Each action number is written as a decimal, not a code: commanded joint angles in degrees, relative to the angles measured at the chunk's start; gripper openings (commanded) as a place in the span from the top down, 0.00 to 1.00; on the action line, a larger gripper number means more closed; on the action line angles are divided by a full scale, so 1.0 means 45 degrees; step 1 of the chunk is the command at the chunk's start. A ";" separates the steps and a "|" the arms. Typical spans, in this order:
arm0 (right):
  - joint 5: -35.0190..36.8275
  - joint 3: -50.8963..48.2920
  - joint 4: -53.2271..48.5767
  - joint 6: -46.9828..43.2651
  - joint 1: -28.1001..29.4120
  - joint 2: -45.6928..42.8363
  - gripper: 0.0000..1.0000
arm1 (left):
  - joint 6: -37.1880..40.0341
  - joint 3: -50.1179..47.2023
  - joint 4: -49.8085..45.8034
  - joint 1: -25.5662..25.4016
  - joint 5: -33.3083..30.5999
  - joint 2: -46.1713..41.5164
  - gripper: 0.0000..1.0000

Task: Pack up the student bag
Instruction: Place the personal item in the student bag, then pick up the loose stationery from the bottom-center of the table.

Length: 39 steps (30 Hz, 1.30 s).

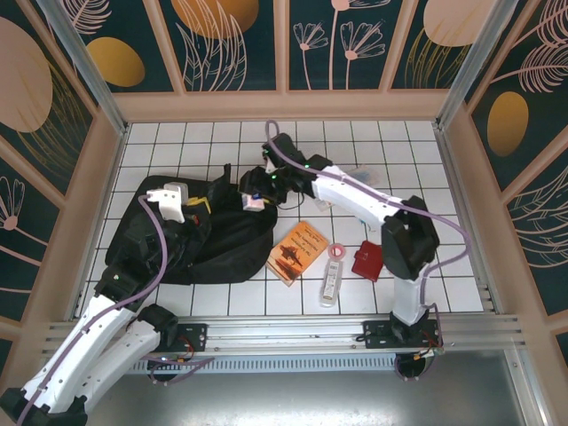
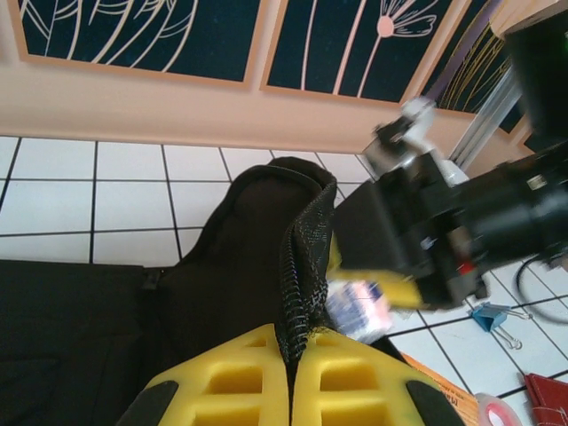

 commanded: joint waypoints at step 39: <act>0.5963 -0.7649 -0.5767 -0.0882 -0.0636 -0.6154 0.21 | -0.0115 0.0128 0.0287 -0.0007 0.0604 0.0199 1.00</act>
